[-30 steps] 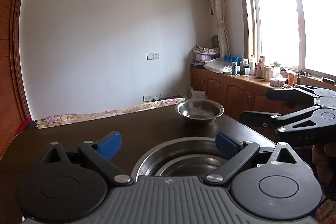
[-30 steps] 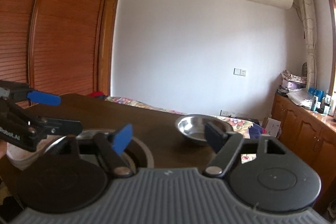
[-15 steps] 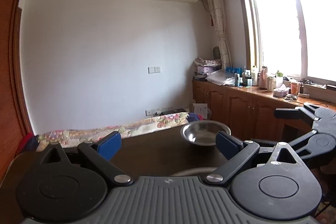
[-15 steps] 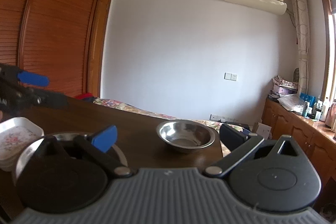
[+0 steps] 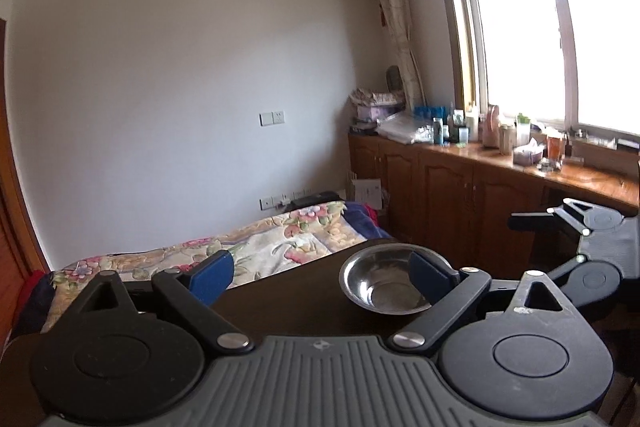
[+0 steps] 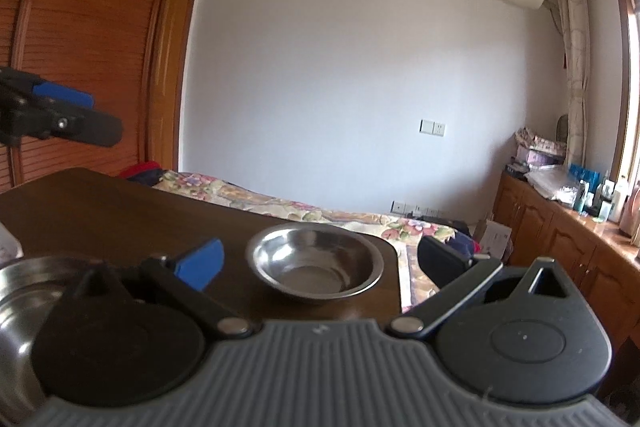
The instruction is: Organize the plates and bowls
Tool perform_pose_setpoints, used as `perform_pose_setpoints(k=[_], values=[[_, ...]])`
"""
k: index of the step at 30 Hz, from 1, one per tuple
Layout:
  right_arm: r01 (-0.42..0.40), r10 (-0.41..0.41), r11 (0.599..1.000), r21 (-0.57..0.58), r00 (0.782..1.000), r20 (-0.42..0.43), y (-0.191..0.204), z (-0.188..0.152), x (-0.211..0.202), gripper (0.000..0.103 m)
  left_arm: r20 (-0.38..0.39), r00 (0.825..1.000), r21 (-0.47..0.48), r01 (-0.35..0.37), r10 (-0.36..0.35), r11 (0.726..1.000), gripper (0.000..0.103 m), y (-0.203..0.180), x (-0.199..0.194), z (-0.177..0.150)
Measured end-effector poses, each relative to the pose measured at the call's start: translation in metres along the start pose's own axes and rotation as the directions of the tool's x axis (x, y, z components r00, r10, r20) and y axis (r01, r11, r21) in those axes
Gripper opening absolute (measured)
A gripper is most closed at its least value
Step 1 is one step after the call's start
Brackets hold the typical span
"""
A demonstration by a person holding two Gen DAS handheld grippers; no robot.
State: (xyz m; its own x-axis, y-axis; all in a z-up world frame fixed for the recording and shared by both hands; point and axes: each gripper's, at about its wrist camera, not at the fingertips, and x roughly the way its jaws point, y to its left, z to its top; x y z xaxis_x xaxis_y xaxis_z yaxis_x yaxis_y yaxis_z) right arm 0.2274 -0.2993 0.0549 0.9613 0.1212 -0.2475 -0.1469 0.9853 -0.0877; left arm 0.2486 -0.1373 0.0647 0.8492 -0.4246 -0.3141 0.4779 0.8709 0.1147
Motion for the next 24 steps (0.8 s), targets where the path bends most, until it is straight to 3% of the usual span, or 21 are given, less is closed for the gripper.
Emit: perform_pose_setpoints(k=[2,5,10,15,24], values=[[0.0,0.0,1.0,0.016,1.0,-0.014,-0.007,-0.001,0.008,0.102,-0.016,1.0,0.004,0.003,-0.003,1.0,0.103,0.0,0.011,0.002],[-0.006,0.008,0.999,0.041,0.999,-0.046,-0.018,0.001,0.023,0.09,-0.052,0.998,-0.007,0.024,-0.024,1.0,0.103,0.0,0.032,0.005],[-0.009,0.017,0.997,0.076,0.995,-0.096,-0.033,-0.001,0.049,0.085,-0.125,0.991,-0.006,0.053,-0.053,0.999,0.1,-0.001,0.066,0.005],[-0.028,0.046,0.992,0.119,0.988,-0.148,-0.042,-0.005,0.067,0.074,-0.21,0.974,-0.021,0.086,-0.088,0.996,0.09,-0.003,0.101,0.006],[-0.055,0.093,0.983,0.173,0.972,-0.215,-0.05,-0.01,0.082,0.062,-0.342,0.936,-0.005,0.091,-0.087,0.996,0.085,-0.004,0.146,0.002]])
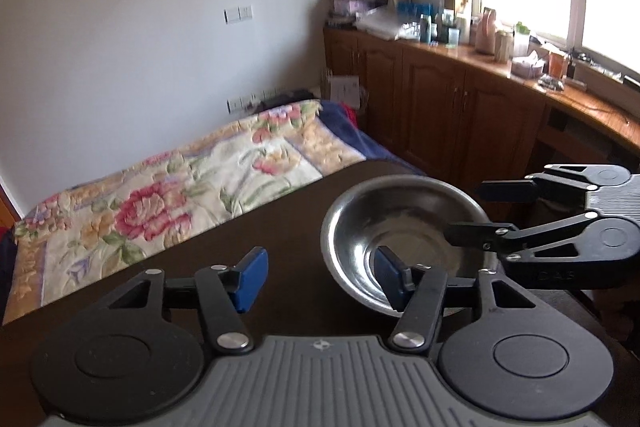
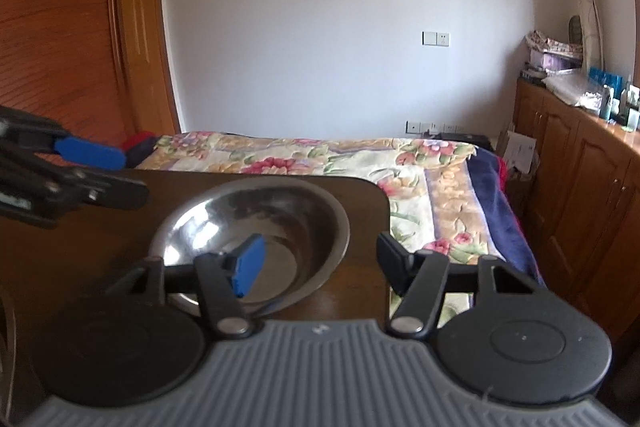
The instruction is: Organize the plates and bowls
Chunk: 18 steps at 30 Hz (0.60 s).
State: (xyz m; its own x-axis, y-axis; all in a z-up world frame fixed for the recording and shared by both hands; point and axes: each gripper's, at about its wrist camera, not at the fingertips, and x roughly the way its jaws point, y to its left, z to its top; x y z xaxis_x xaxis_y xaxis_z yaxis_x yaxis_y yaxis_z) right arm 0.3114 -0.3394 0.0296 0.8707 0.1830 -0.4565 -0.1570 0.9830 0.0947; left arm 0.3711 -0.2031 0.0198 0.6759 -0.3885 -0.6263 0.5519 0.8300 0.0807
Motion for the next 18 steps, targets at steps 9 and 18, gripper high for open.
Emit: perform_pose_setpoints(k=[9,18], values=[[-0.043,0.044,0.999,0.023,0.998,-0.043,0.0,0.001,0.004,0.056,-0.086,0.996,-0.004,0.011,-0.011,1.0,0.08,0.004,0.025,0.005],[-0.058,0.06,0.998,0.028,0.996,-0.059,-0.002,0.003,0.005,0.036,-0.119,0.991,-0.043,0.061,-0.066,0.997,0.058,0.008,0.032,0.006]])
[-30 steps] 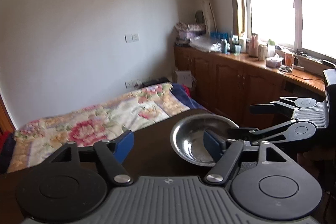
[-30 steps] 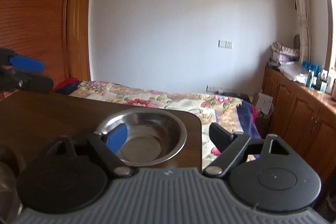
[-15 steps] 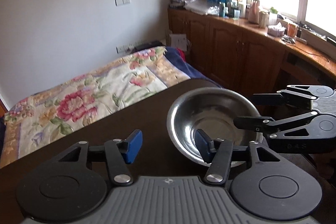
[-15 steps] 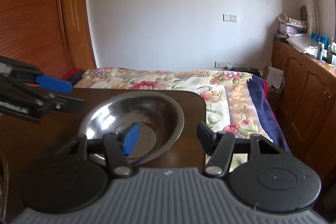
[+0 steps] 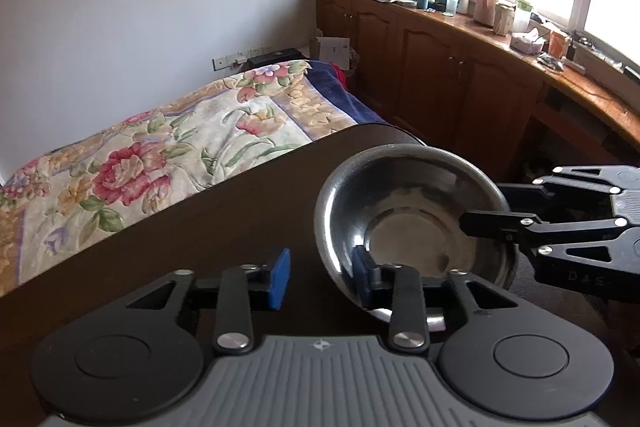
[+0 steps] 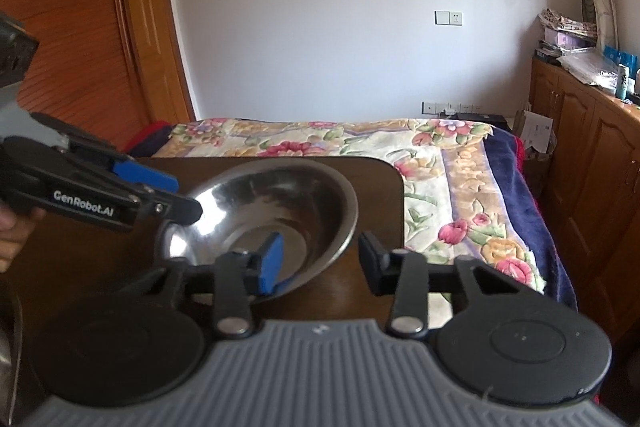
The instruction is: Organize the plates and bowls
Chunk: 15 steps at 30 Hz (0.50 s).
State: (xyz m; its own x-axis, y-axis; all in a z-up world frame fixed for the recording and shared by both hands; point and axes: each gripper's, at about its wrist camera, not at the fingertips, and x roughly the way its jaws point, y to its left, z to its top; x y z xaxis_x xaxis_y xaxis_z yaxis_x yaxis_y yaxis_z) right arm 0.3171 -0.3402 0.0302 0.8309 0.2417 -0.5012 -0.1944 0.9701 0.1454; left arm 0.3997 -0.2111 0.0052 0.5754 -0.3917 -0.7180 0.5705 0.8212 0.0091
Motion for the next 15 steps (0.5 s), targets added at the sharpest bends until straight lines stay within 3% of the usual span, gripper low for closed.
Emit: perform_pose_setpoints(k=[2,6,15], values=[[-0.007,0.007,1.0,0.008,1.0,-0.003,0.0,-0.001,0.0,0.03,-0.008,0.999,-0.015,0.032,-0.032,0.999,0.051,0.0,0.0,-0.002],[-0.014,0.014,1.0,0.02,1.0,-0.004,0.0,-0.003,0.0,0.023,0.0,0.998,-0.039,0.065,-0.065,0.997,0.051,-0.004,-0.009,-0.006],[0.015,-0.016,1.0,0.021,0.999,0.038,0.005,0.003,-0.016,0.013,0.076,0.996,-0.021,0.057,-0.055,0.998,0.049,-0.013,-0.049,-0.007]])
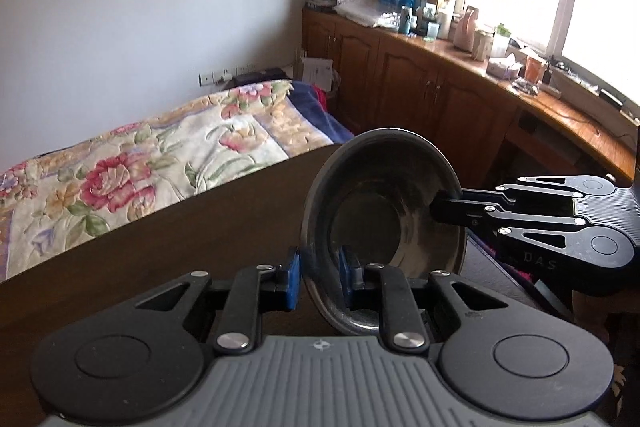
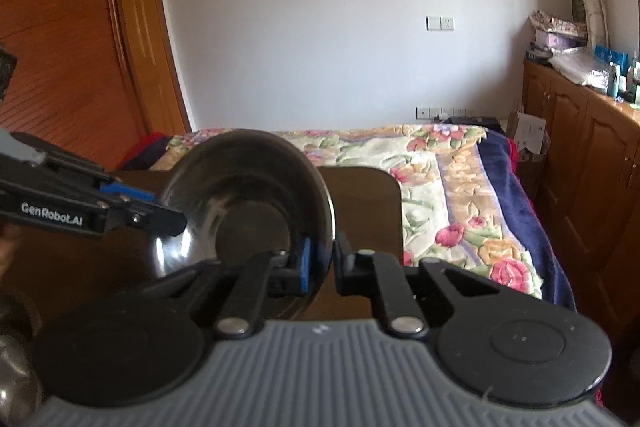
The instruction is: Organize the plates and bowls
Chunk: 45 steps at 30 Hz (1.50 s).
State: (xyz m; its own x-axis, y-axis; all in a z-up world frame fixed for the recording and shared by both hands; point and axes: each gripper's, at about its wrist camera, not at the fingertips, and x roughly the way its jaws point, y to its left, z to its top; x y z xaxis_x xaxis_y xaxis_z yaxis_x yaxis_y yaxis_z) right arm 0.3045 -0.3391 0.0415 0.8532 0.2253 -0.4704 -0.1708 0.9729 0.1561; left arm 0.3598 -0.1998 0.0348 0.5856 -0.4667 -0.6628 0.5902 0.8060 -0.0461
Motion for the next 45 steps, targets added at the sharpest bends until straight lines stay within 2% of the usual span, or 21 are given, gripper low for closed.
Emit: perform_pose_setpoints(k=[5,13,22,31,45], values=[[0.004,-0.003,1.0,-0.015,0.999,0.04,0.008,0.004,-0.014,0.013,0.041,0.999,0.008,-0.007,0.007,1.0,0.043,-0.003,-0.024,-0.006],[0.002,0.001,0.999,-0.037,0.996,0.087,0.022,0.01,-0.037,0.013,0.11,0.994,0.009,-0.028,0.027,1.0,0.043,-0.01,-0.065,-0.014],[0.001,0.008,0.997,-0.073,0.992,0.123,0.042,0.01,-0.061,0.013,0.151,0.988,0.011,-0.028,0.026,1.0,0.043,-0.013,-0.103,-0.027],[0.001,0.016,0.993,-0.116,0.99,0.143,0.058,0.01,-0.08,0.013,0.177,0.984,0.01,-0.036,0.034,0.999,0.043,-0.017,-0.133,-0.043],[-0.035,0.051,0.988,-0.151,0.993,0.105,0.084,-0.019,-0.097,0.013,0.171,0.985,-0.029,-0.019,0.024,0.999,0.043,-0.014,-0.158,-0.102]])
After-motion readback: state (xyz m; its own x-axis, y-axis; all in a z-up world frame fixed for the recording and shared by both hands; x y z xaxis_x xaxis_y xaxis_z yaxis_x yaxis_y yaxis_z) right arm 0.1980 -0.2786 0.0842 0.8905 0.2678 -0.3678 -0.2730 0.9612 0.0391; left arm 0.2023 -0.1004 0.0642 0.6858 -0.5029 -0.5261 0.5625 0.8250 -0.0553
